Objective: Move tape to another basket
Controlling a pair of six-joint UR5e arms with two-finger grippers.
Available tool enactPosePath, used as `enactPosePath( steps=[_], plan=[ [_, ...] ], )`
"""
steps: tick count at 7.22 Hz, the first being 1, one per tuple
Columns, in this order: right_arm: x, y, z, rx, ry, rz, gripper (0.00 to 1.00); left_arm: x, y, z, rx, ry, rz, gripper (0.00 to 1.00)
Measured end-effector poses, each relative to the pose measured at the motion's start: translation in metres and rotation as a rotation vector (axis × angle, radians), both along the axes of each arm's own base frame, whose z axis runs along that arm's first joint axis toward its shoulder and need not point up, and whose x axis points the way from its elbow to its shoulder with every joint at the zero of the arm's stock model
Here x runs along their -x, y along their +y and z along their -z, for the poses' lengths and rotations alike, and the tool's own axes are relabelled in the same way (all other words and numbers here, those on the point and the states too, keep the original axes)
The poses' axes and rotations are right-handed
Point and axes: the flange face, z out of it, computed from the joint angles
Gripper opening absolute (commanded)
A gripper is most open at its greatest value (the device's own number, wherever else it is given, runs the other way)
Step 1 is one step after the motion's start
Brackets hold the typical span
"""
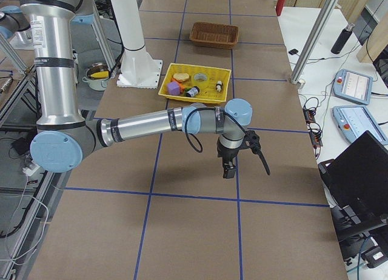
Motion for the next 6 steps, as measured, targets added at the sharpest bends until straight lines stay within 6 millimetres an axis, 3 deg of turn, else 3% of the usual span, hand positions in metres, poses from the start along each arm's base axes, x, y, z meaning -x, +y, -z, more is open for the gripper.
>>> enactPosePath(
  steps=[3,6],
  plan=[
    [0.003,-0.001,0.003,-0.007,-0.002,0.005,1.00,0.000,0.002,0.008,-0.018,0.000,-0.003,0.98],
    [0.005,0.008,0.034,-0.076,-0.026,0.009,1.00,0.001,0.005,0.042,-0.083,0.001,0.002,0.98]
  ],
)
